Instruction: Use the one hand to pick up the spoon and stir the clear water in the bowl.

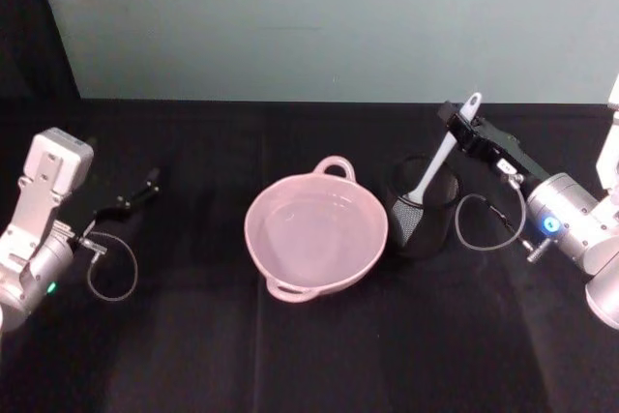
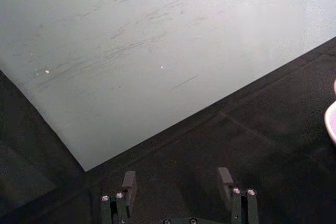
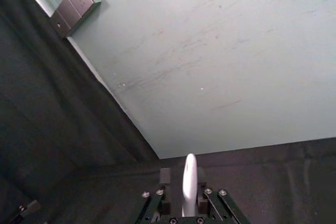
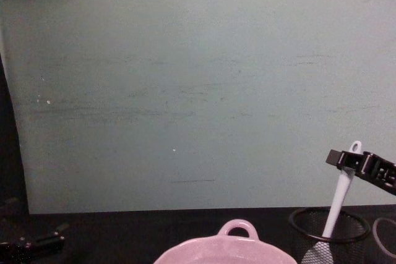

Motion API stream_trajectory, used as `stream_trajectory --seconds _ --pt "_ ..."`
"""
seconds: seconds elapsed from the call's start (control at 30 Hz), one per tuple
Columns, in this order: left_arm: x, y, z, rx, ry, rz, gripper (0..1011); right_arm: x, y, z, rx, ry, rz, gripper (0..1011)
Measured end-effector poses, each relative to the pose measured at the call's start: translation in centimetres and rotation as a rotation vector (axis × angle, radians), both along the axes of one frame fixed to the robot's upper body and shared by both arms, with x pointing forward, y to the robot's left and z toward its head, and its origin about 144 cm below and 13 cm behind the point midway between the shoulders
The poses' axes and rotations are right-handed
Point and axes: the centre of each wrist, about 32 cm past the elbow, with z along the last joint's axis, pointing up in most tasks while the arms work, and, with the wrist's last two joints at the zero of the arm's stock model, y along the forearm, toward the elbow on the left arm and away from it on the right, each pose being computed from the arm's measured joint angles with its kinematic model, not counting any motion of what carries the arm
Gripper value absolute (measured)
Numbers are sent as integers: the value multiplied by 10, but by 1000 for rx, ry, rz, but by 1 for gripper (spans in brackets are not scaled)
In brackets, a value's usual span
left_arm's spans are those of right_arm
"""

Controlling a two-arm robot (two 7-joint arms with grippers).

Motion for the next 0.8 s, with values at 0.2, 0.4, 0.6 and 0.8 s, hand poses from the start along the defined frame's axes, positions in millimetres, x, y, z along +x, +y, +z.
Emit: stream_trajectory --seconds 0.2,0.4,0.6,0.8 --pt "0 0 0 0 0 0 1011 -6 0 -5 7 25 -18 427" --pt "0 0 0 0 0 0 1011 -20 -5 -21 48 73 -31 622" --pt "0 0 0 0 0 0 1011 -41 -10 -37 100 109 -25 814" --pt "0 0 0 0 0 0 1011 -64 -18 -43 127 109 -35 966"
